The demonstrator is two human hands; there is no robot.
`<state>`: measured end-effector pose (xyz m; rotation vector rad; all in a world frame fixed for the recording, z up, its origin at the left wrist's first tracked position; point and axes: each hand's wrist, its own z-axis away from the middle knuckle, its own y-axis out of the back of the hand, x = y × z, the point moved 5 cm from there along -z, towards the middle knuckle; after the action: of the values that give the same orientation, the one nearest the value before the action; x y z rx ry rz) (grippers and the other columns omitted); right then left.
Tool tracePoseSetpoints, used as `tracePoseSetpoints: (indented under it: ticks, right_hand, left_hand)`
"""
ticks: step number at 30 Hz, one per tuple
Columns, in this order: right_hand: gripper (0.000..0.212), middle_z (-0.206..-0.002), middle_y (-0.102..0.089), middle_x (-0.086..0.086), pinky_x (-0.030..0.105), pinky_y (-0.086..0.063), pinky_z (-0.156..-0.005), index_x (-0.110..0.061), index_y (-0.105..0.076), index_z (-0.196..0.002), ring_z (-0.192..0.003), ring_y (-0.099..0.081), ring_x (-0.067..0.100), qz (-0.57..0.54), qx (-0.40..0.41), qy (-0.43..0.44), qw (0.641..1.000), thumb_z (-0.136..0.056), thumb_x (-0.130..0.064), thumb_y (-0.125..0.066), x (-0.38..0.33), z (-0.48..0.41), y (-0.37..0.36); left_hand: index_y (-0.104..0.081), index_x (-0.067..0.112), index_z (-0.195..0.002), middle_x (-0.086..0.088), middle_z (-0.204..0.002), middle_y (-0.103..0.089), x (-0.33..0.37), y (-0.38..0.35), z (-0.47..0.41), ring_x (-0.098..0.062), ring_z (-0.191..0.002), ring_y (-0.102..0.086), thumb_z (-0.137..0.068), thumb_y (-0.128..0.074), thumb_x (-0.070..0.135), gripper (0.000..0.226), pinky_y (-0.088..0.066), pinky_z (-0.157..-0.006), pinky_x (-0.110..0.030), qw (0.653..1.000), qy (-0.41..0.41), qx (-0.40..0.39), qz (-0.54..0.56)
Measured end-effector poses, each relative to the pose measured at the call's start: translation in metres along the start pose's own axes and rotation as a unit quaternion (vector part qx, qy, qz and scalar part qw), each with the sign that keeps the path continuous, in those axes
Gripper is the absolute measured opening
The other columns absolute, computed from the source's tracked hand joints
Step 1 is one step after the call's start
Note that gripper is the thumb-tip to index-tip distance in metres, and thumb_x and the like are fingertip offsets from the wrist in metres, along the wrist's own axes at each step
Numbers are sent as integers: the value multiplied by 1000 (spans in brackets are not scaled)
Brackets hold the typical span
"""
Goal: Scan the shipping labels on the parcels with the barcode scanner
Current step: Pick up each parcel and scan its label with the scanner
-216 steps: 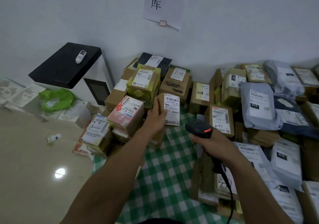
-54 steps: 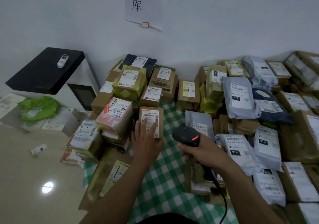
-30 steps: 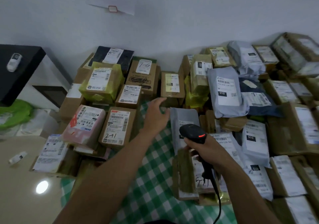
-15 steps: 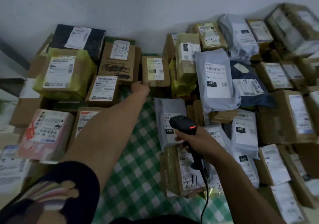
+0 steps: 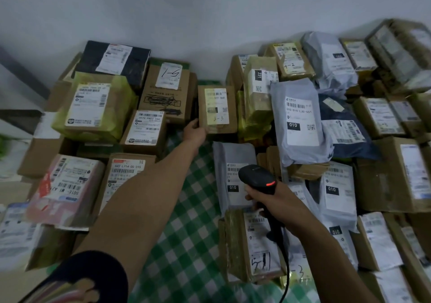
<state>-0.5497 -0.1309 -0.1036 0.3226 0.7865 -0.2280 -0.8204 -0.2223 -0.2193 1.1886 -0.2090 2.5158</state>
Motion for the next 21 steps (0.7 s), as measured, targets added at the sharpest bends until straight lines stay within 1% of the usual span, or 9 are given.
tracePoseSetpoints:
  ticks: [2, 4, 6, 8, 10, 13, 17, 19, 21]
  right_hand:
    - [23, -93, -78, 1, 31, -54, -69, -19, -73, -105, -71, -68, 12, -7, -5, 6, 1000, -93, -38, -75, -3, -2, -1]
    - [23, -90, -77, 3, 31, -52, -68, -15, -74, -102, -68, -66, 12, -7, -6, 10, 1000, -92, -36, -75, -9, -5, 1]
    - [25, -89, -77, 5, 34, -52, -68, -17, -74, -101, -69, -66, 14, -2, -2, 13, 1000, -90, -40, -77, -16, -9, 5]
    - [28, -96, -77, 12, 37, -56, -68, -22, -73, -105, -71, -67, 17, -3, 3, 13, 1000, -89, -44, -79, -22, -14, 9]
    - [25, -99, -76, 16, 36, -56, -67, -20, -71, -112, -70, -67, 17, -4, 8, 19, 1000, -94, -36, -76, -30, -17, 12]
    - [18, -95, -78, 7, 33, -55, -67, -17, -71, -110, -66, -64, 11, -7, 2, 30, 1000, -97, -28, -72, -43, -19, 12]
    - [13, -95, -78, 7, 32, -54, -66, -21, -71, -107, -64, -63, 10, -13, 2, 35, 999, -96, -27, -73, -46, -20, 9]
    - [15, -95, -79, 6, 32, -55, -67, -21, -71, -109, -66, -64, 11, -14, 6, 34, 999, -96, -28, -73, -46, -19, 8]
    - [17, -95, -79, 5, 33, -55, -69, -20, -71, -110, -68, -65, 13, -11, 12, 41, 999, -95, -29, -73, -47, -14, 8]
  left_hand:
    - [-40, 29, -154, -3, -148, -56, -1, -6, 0, -25, -130, -57, -101, -59, 15, 58, -52, -105, -43, 999, -12, -12, 33]
    - [-36, 34, -147, -4, -144, -57, -5, -13, 0, -25, -126, -59, -101, -63, 30, 54, -49, -108, -48, 997, -20, -31, 72]
    - [-32, 39, -139, -3, -140, -58, -10, -17, 1, -22, -122, -60, -98, -64, 45, 52, -50, -103, -43, 995, -23, -41, 89]
    - [-30, 39, -137, -2, -138, -58, -11, -18, 0, -21, -120, -61, -97, -65, 50, 54, -49, -101, -41, 994, -28, -49, 97]
    - [-33, 35, -135, -3, -138, -57, -12, -17, -3, -21, -118, -62, -96, -67, 46, 53, -50, -103, -42, 993, -30, -54, 102]
    - [-39, 26, -134, -9, -143, -55, -11, -13, -8, -25, -118, -63, -93, -74, 28, 54, -55, -101, -43, 992, -25, -51, 114]
    - [-37, 38, -144, -3, -148, -50, -8, -7, 5, -27, -123, -60, -84, -82, 30, 76, -55, -101, -48, 989, -35, -19, 142]
    - [-35, 43, -149, -1, -147, -47, -4, -8, 22, -26, -126, -56, -83, -83, 33, 83, -55, -100, -47, 988, -63, 9, 139]
    - [-34, 43, -152, -2, -155, -43, 2, -9, 44, -23, -133, -50, -85, -82, 29, 84, -53, -102, -44, 980, -107, 23, 166]
